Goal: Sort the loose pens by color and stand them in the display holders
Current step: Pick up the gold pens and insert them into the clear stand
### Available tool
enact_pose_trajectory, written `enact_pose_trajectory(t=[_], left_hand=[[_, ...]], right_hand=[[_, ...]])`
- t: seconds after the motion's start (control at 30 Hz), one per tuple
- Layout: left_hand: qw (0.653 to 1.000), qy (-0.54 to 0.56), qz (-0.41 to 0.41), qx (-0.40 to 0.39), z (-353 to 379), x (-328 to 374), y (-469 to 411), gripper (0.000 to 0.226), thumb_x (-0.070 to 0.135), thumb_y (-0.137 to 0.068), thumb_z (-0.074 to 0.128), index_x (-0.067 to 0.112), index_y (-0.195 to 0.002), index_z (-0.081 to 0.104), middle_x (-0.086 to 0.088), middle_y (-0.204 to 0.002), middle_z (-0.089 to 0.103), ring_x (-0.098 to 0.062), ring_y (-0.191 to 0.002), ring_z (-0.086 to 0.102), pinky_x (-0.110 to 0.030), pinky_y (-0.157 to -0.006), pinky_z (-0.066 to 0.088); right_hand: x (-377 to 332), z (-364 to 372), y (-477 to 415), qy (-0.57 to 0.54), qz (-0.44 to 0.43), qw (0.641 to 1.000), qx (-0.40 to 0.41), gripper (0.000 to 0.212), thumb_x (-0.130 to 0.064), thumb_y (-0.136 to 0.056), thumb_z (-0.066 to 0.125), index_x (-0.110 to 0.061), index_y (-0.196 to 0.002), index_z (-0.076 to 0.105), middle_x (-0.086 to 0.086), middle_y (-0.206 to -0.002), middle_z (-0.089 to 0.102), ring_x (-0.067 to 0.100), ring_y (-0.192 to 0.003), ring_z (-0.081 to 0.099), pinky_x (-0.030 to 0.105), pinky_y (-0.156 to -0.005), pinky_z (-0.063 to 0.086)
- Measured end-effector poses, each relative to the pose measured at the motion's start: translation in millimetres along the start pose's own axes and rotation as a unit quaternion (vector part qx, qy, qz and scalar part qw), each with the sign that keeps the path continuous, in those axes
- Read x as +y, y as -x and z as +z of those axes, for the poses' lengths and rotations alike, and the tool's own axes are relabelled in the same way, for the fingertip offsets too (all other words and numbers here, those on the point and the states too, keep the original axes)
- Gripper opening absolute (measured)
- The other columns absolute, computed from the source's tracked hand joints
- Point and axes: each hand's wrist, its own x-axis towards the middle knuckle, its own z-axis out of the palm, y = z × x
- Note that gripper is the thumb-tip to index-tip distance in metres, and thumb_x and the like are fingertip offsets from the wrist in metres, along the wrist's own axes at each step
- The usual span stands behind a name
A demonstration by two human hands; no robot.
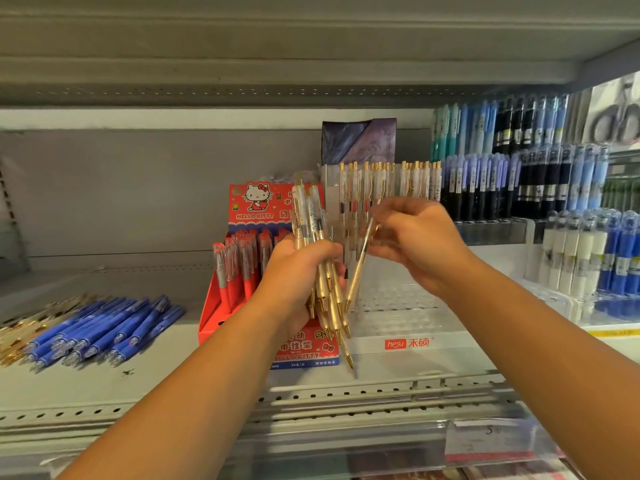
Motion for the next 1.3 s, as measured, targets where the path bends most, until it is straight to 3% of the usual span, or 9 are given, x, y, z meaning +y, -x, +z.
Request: enact_pose_trajectory(t=[0.1, 0.23, 0.33, 0.5, 0.67, 0.83, 1.1, 1.23, 1.3], left_hand=[[1.000, 0.002, -0.001, 0.002, 1, 1, 0, 0.022, 0.002, -0.088, 0.061, 0.006, -0.109, 0.054, -0.011, -0.070, 0.060, -0.021, -0.056, 0.059, -0.031, -0.051, 0.053], [1.000, 0.005, 0.004, 0.005, 1, 2, 0, 0.022, 0.001, -0.088, 0.061, 0.007, -0.109, 0.054, -0.012, -0.071, 0.059, -0.021, -0.057, 0.059, -0.032, -0.053, 0.053], [1.000, 0.007, 0.006, 0.004, 2, 1, 0, 0.023, 0.001, -0.089, 0.060, 0.007, -0.110, 0.053, -0.012, -0.072, 0.059, -0.020, -0.057, 0.059, -0.031, -0.053, 0.053], [1.000, 0.010, 0.010, 0.011, 2, 1, 1, 0.023, 0.001, -0.088, 0.061, 0.010, -0.108, 0.053, -0.010, -0.071, 0.060, -0.019, -0.057, 0.060, -0.031, -0.051, 0.052], [0.999, 0.025, 0.015, 0.019, 2, 1, 0, 0.027, 0.001, -0.088, 0.062, 0.010, -0.111, 0.051, -0.010, -0.069, 0.059, -0.022, -0.059, 0.060, -0.033, -0.052, 0.053], [0.999, 0.032, 0.016, 0.021, 1, 1, 0, 0.023, 0.000, -0.088, 0.061, 0.009, -0.107, 0.052, -0.009, -0.066, 0.058, -0.021, -0.058, 0.060, -0.032, -0.052, 0.052], [0.999, 0.039, 0.016, 0.001, 2, 2, 1, 0.020, -0.001, -0.088, 0.061, 0.003, -0.105, 0.052, -0.011, -0.065, 0.057, -0.021, -0.055, 0.057, -0.029, -0.050, 0.051], [0.998, 0.052, 0.010, -0.024, 1, 2, 2, 0.021, -0.003, -0.087, 0.058, 0.007, -0.104, 0.050, -0.008, -0.061, 0.057, -0.020, -0.055, 0.058, -0.029, -0.050, 0.051], [0.997, 0.059, 0.011, -0.040, 2, 2, 3, 0.021, -0.005, -0.087, 0.056, 0.009, -0.102, 0.050, -0.004, -0.058, 0.057, -0.018, -0.055, 0.059, -0.028, -0.049, 0.051]], right_hand=[[1, -8, -9, 0.034, -0.057, 0.996, 0.063, 0.011, -0.005, -0.094, 0.060, -0.009, -0.105, 0.061, 0.014, -0.100, 0.070, 0.025, -0.078, 0.074, 0.036, -0.063, 0.061], [9, -18, -15, 0.111, -0.133, 0.978, 0.113, 0.015, -0.008, -0.094, 0.062, -0.023, -0.093, 0.061, -0.003, -0.092, 0.064, 0.011, -0.069, 0.071, 0.026, -0.058, 0.059], [17, -19, -18, 0.143, -0.156, 0.970, 0.117, 0.018, -0.009, -0.094, 0.063, -0.027, -0.092, 0.059, -0.003, -0.096, 0.065, 0.018, -0.085, 0.070, 0.032, -0.063, 0.062], [24, -15, -21, 0.182, -0.164, 0.963, 0.114, 0.015, -0.010, -0.094, 0.063, -0.021, -0.103, 0.059, 0.002, -0.102, 0.066, 0.023, -0.092, 0.069, 0.045, -0.073, 0.062], [28, -18, -22, 0.261, -0.209, 0.933, 0.134, 0.018, -0.015, -0.092, 0.066, -0.017, -0.110, 0.063, -0.009, -0.096, 0.063, 0.013, -0.093, 0.063, 0.035, -0.082, 0.057], [36, -19, -27, 0.255, -0.169, 0.948, 0.088, 0.012, -0.012, -0.092, 0.067, -0.017, -0.103, 0.064, -0.008, -0.091, 0.063, 0.018, -0.088, 0.067, 0.030, -0.064, 0.062], [51, -20, -32, 0.404, -0.178, 0.896, 0.054, 0.016, -0.025, -0.087, 0.073, -0.016, -0.100, 0.074, -0.018, -0.077, 0.062, 0.007, -0.077, 0.064, 0.037, -0.081, 0.057], [49, -23, -26, 0.454, -0.189, 0.868, 0.064, 0.021, -0.033, -0.092, 0.067, -0.021, -0.107, 0.074, -0.007, -0.095, 0.073, 0.004, -0.073, 0.060, 0.024, -0.072, 0.050], [47, -20, -19, 0.478, -0.203, 0.851, 0.075, 0.024, -0.040, -0.097, 0.056, -0.024, -0.104, 0.073, -0.007, -0.085, 0.073, 0.007, -0.066, 0.060, 0.021, -0.061, 0.045]])
